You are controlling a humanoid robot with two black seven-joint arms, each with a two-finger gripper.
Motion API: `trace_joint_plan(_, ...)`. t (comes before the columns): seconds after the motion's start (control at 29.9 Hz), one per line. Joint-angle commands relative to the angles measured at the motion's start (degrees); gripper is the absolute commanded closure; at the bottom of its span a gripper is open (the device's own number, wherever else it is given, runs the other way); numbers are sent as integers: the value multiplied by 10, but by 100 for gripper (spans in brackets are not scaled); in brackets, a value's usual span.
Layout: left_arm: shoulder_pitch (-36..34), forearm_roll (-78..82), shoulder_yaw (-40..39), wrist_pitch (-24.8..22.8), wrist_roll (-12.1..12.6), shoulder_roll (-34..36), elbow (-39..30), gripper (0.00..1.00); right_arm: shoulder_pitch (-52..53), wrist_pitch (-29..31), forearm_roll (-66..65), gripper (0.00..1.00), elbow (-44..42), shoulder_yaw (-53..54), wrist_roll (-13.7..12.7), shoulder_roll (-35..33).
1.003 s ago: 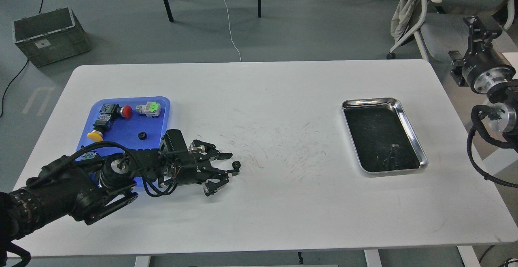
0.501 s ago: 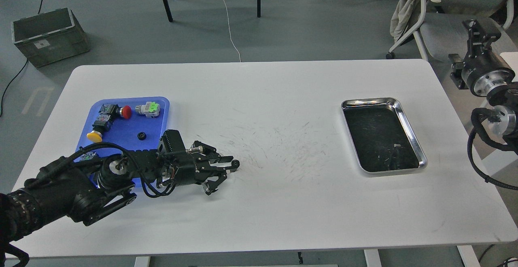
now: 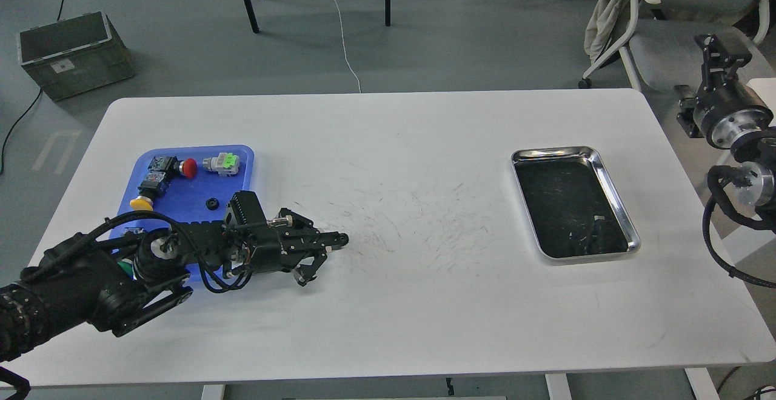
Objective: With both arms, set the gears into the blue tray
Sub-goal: 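Grasp the black gear on the table with the left hand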
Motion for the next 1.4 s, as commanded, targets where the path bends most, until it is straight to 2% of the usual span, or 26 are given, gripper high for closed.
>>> trace_joint_plan(0.0, -2, 0, -2, 0, 0, 24, -13, 90, -1, 1, 0, 6, 0, 0, 0, 1)
trace_joint_plan(0.2, -2, 0, -6, -1, 0, 37, -27, 85, -1, 4, 0, 6, -7, -1, 3, 1)
trace_joint_plan(0.27, -2, 0, -6, -3, 0, 39, -31, 73, -1, 4, 0, 6, -7, -1, 3, 1)
trace_joint_plan(0.33, 0, 0, -3, -3, 0, 40, -32, 67, -1, 5, -1, 6, -7, -1, 4, 1)
trace_joint_plan(0.4, 0, 0, -6, -3, 0, 40, -32, 56, -1, 5, -1, 6, -7, -1, 4, 1)
trace_joint_plan(0.7, -5, 0, -6, -4, 0, 22, -20, 56, -6, 6, -2, 6, -7, -1, 4, 1)
trace_joint_plan(1.07, -19, 0, -6, -3, 0, -29, 30, 56, -10, 6, -2, 6, -7, -1, 5, -1)
trace_joint_plan(1.14, -20, 0, -5, -3, 0, -36, 32, 58, -11, 6, -2, 6, -7, -1, 5, -1)
trace_joint_plan(1.2, -20, 0, -4, -3, 0, -36, 33, 67, -13, 6, -2, 6, -7, -1, 5, -1)
trace_joint_plan(1.37, -18, 0, 1, 0, 0, -29, 34, 76, -17, 7, -3, 6, -8, 0, 6, -1)
